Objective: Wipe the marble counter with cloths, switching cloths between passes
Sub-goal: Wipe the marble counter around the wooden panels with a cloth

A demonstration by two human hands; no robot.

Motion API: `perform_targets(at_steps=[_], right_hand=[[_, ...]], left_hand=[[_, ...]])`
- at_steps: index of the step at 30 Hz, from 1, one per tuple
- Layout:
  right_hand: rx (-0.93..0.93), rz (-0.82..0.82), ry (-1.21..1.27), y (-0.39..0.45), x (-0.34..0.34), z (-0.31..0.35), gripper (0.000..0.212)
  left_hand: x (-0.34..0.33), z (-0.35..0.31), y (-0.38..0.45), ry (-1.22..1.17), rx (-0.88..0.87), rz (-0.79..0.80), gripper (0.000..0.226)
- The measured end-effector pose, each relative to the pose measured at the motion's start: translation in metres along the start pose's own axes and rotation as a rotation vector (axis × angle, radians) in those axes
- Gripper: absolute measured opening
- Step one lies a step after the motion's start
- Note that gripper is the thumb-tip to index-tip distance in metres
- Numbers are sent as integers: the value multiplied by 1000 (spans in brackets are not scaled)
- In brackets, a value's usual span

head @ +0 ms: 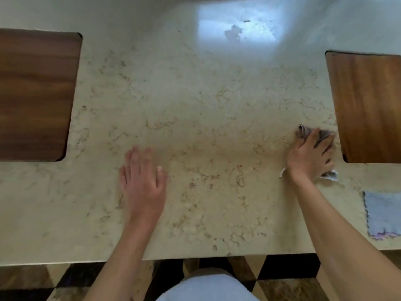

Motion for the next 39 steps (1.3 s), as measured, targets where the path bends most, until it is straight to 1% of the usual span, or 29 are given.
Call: perform_targets(at_steps=[2, 5, 8, 11, 14, 15, 16, 17, 18, 20, 22, 24, 25, 26, 27, 28, 29, 30, 32, 34, 35, 36, 37, 39], right_hand=[[47, 31, -1, -24, -7, 32, 56], [194, 94, -19, -89, -26, 105, 57], [415, 143, -27, -181, -46, 186, 57], [659, 264, -13, -288, -68, 250, 56], [989, 359, -14, -373, -82, 273, 54], [1050, 353, -4, -382, -83, 271, 52], [1073, 332, 23, -377, -80, 267, 51], [1055, 309, 44, -359, -76, 260, 50], [984, 290, 46, -331, -72, 248, 49], [723, 199, 22, -244, -57, 200, 49], [425, 61, 35, -150, -31, 120, 50], [128, -20, 76, -87, -4, 33, 56], [-2, -31, 91, -74, 4, 0, 57], [-89, -36, 87, -71, 7, -19, 56], [-135, -40, 74, -76, 6, -24, 55], [-137, -49, 63, -87, 3, -15, 55], [-94, -57, 55, -102, -2, 5, 56], [-6, -40, 43, -123, -11, 33, 55], [274, 27, 0, -185, -34, 97, 54], [587, 47, 5, -268, -51, 147, 54], [709, 69, 32, -309, -57, 161, 54], [797, 114, 56, -346, -62, 170, 53], [866, 172, 78, -375, -66, 174, 51], [981, 250, 133, -407, -70, 171, 46]], left_hand=[[27, 54, -13, 43, 102, -28, 59], [52, 107, -38, 112, 181, -23, 61], [59, 141, -56, 160, 226, 1, 61], [57, 154, -60, 208, 220, 21, 60], [53, 153, -58, 248, 200, 29, 62], [53, 152, -58, 248, 196, 26, 62], [53, 152, -58, 246, 189, 19, 62], [54, 152, -59, 245, 182, 11, 61], [54, 152, -59, 241, 175, 6, 61], [54, 152, -59, 225, 169, 4, 61], [53, 152, -59, 203, 166, 3, 60], [51, 150, -59, 189, 158, 10, 61], [51, 149, -59, 190, 154, 12, 61], [50, 149, -59, 195, 152, 11, 60], [50, 148, -59, 198, 152, 11, 60], [52, 146, -59, 193, 156, 7, 59], [53, 145, -59, 174, 161, 0, 58], [56, 142, -56, 142, 157, -7, 57], [58, 125, -40, 52, 86, -6, 51], [56, 92, -3, -26, -71, -4, 50], [54, 70, 21, -46, -174, -6, 49], [48, 48, 45, -54, -277, 11, 50], [38, 25, 70, -39, -377, 61, 52], [11, -14, 113, 84, -561, 210, 56]])
Point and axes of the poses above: each hand's wrist, its own y-axis towards the middle knuckle, its own x-axis out of the back of the hand, z = x × y, the point moved 9 cm from there along y, towards the middle knuckle, and after that the axes turned 9 degrees about -x, right-handed, at the moved point
